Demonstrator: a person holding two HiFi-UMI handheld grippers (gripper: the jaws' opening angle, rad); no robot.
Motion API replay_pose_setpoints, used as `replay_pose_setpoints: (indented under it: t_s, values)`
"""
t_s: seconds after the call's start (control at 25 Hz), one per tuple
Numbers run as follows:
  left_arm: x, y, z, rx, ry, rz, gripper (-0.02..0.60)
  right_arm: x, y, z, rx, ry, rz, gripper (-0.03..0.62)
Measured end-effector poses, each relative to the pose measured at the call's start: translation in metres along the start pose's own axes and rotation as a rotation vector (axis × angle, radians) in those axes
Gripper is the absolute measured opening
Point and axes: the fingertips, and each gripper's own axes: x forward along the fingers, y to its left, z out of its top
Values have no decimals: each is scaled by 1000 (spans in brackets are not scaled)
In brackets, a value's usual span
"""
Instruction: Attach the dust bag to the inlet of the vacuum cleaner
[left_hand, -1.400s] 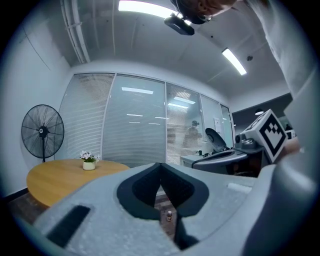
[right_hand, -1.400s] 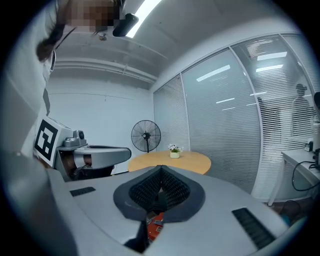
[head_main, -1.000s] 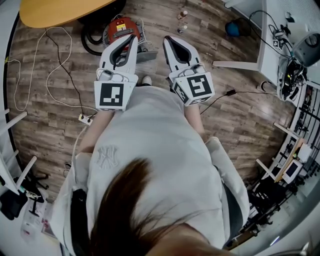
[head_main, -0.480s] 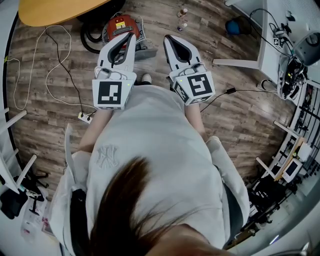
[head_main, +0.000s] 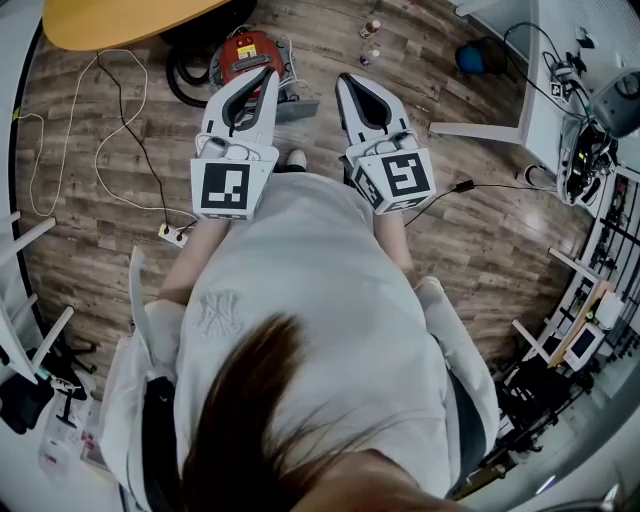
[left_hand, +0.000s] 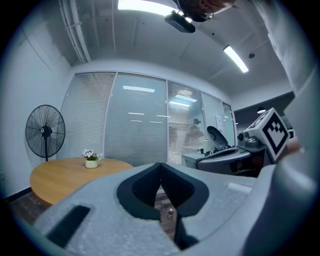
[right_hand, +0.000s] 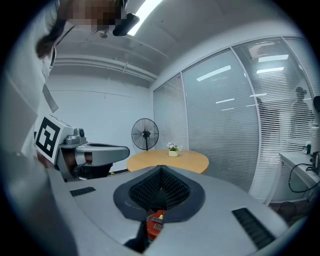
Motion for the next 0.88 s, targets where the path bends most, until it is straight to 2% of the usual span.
replay_pose_setpoints:
  t_s: [0.76,0.88]
  values:
    - [1,6,-2,-30,9,4,17,5,0,0,2,5,-9,2]
    - [0,7,-2,-15,5,-4,17,4,1,0,1,5,-10,2]
